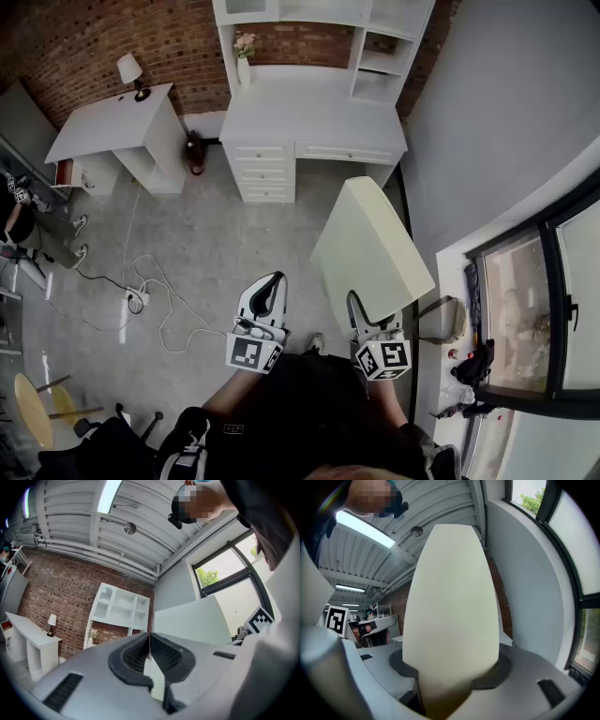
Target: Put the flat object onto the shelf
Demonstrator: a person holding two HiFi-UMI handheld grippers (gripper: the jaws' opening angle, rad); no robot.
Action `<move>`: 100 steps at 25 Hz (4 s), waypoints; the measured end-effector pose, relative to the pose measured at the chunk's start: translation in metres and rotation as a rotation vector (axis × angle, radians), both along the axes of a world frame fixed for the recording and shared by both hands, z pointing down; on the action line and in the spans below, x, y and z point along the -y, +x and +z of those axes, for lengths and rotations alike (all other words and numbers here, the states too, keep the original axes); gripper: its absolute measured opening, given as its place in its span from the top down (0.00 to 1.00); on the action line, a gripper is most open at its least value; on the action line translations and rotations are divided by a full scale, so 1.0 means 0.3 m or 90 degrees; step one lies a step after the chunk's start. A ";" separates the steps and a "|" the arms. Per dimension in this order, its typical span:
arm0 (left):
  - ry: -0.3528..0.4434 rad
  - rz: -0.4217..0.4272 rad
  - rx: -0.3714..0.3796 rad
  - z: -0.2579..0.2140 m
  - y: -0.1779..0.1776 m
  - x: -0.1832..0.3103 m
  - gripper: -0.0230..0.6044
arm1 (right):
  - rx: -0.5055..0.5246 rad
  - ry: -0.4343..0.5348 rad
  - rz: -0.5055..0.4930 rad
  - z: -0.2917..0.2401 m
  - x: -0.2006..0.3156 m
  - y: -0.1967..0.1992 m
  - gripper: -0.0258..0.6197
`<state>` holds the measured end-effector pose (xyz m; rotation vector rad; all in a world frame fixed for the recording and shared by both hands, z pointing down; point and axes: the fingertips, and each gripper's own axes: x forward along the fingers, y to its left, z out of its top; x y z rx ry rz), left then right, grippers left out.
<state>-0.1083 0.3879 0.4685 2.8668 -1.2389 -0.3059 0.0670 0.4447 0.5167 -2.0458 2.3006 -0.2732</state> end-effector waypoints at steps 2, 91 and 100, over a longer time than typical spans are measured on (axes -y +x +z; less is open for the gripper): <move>-0.001 -0.001 0.002 0.005 0.004 0.001 0.94 | 0.000 0.001 0.000 0.003 0.003 0.005 0.51; -0.027 -0.039 -0.005 -0.053 0.481 2.774 0.94 | -0.629 0.194 0.107 -0.601 2.797 0.644 0.52; -0.039 -0.021 -0.015 -0.022 0.436 2.857 0.94 | -0.958 0.136 0.118 -0.586 3.129 0.619 0.52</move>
